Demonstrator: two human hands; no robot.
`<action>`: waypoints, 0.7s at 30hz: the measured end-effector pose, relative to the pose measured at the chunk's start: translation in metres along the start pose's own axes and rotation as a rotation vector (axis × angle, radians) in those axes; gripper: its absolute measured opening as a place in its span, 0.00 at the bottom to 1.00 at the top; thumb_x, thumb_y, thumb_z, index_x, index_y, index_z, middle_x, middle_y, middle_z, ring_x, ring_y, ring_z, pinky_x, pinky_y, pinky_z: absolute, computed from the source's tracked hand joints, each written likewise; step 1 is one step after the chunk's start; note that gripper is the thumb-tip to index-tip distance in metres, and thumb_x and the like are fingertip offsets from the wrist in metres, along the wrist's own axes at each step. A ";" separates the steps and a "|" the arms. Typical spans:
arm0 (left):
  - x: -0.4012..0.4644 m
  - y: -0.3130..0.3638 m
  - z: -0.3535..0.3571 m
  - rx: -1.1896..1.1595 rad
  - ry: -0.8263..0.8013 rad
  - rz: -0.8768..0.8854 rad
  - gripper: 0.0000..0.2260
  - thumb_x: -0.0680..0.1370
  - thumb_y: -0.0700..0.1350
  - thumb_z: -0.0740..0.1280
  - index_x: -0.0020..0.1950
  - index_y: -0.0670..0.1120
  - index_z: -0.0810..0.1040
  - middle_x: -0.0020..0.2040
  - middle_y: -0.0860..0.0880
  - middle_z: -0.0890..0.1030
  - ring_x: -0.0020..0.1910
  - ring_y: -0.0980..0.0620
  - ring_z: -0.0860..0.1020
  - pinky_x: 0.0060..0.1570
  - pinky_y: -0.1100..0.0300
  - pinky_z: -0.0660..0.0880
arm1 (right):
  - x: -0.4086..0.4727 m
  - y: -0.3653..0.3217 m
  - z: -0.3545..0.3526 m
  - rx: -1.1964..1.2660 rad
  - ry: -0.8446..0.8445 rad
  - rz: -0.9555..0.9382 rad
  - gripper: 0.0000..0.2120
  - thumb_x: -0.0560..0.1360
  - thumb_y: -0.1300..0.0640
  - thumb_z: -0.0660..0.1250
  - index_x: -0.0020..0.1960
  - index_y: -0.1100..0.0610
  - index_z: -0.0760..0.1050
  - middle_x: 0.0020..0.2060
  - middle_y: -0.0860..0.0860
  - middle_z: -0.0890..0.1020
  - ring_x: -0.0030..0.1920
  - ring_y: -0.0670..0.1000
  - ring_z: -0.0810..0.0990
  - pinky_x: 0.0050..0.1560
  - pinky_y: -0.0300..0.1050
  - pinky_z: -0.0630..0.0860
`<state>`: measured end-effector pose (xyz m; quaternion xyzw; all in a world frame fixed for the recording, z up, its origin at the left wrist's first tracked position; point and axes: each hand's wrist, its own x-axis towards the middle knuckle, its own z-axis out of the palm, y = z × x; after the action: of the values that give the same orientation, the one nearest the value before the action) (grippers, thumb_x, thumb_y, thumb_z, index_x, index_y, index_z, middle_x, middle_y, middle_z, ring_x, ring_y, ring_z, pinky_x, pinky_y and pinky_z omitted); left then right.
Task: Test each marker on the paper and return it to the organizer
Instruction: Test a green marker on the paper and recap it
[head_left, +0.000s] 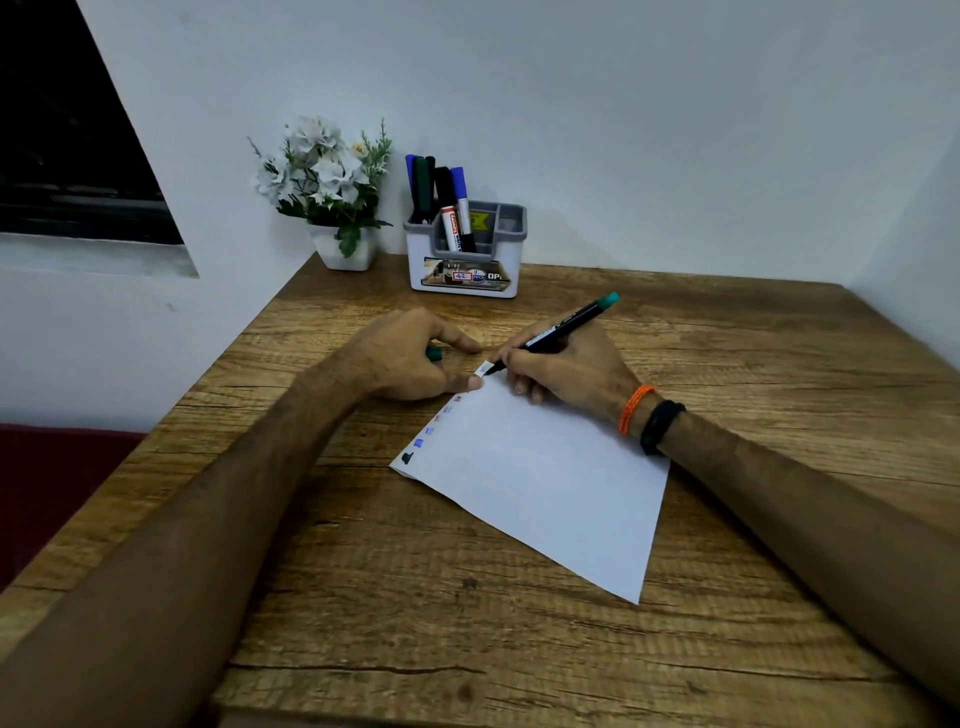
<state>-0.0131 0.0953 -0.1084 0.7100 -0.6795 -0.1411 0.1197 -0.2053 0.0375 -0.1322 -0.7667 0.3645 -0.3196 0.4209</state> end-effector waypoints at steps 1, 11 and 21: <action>0.000 0.000 0.000 0.000 0.001 0.002 0.23 0.70 0.62 0.71 0.65 0.63 0.75 0.70 0.54 0.73 0.68 0.50 0.70 0.67 0.48 0.68 | 0.000 0.000 0.000 0.005 0.008 0.002 0.06 0.74 0.62 0.69 0.43 0.60 0.84 0.31 0.56 0.84 0.27 0.49 0.79 0.31 0.41 0.76; 0.000 0.000 0.000 -0.006 -0.003 0.007 0.23 0.70 0.61 0.71 0.65 0.62 0.75 0.69 0.54 0.73 0.67 0.50 0.70 0.66 0.50 0.69 | 0.000 0.001 -0.001 0.010 -0.003 0.006 0.05 0.74 0.62 0.69 0.44 0.61 0.84 0.31 0.57 0.84 0.28 0.50 0.79 0.30 0.40 0.76; 0.002 -0.002 0.001 -0.010 -0.007 0.005 0.23 0.70 0.63 0.71 0.64 0.64 0.75 0.70 0.53 0.73 0.68 0.49 0.70 0.66 0.47 0.69 | 0.000 0.000 0.000 0.008 0.005 0.006 0.06 0.74 0.63 0.69 0.42 0.60 0.84 0.28 0.54 0.82 0.24 0.47 0.76 0.28 0.38 0.73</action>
<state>-0.0113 0.0939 -0.1101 0.7071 -0.6810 -0.1468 0.1214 -0.2055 0.0371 -0.1319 -0.7629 0.3666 -0.3217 0.4243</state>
